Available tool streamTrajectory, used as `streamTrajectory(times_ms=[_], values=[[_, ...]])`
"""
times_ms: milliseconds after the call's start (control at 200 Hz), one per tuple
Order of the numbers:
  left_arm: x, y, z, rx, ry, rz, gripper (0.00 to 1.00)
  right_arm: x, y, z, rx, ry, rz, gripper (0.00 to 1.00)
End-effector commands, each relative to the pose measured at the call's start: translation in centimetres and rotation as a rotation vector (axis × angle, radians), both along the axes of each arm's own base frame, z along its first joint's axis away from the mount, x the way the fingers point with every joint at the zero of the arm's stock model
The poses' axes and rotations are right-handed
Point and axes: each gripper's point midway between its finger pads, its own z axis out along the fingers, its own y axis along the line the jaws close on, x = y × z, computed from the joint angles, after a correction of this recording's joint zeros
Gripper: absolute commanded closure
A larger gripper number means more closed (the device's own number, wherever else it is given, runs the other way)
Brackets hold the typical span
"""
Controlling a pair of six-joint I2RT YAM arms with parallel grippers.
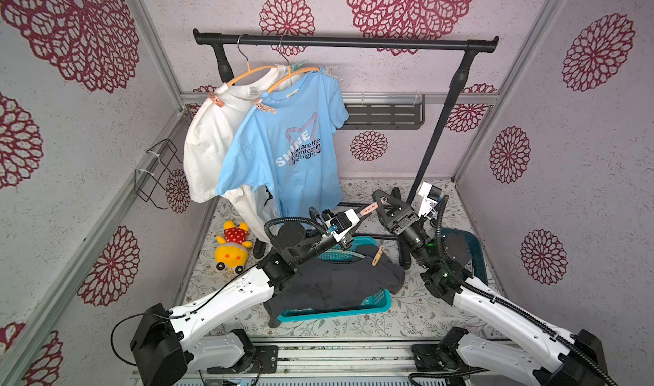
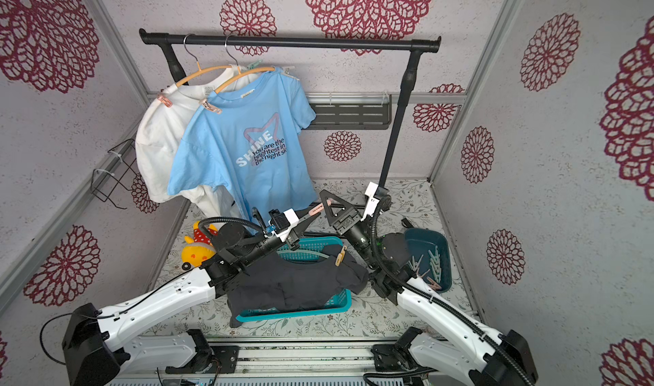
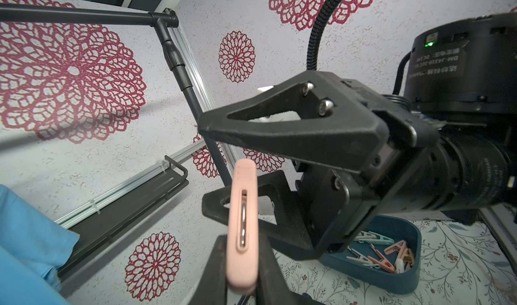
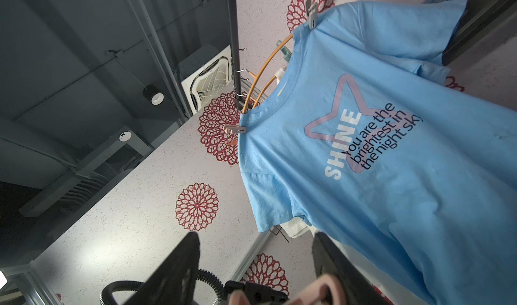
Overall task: Use clothespins to secure the t-shirt on both sides of the hanger
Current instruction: Open the clothespin.
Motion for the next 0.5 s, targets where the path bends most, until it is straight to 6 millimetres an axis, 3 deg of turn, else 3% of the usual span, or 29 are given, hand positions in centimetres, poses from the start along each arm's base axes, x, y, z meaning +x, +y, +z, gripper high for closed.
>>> streamTrajectory(times_ms=[0, 495], values=[[-0.1, -0.1, -0.4, -0.017, 0.016, -0.006, 1.0, -1.4, -1.0, 3.3, 0.065, -0.082, -0.001, 0.35], [0.4, -0.6, -2.6, 0.044, 0.03, 0.005, 1.0, -0.7, -1.2, 2.5, 0.022, -0.067, -0.056, 0.51]])
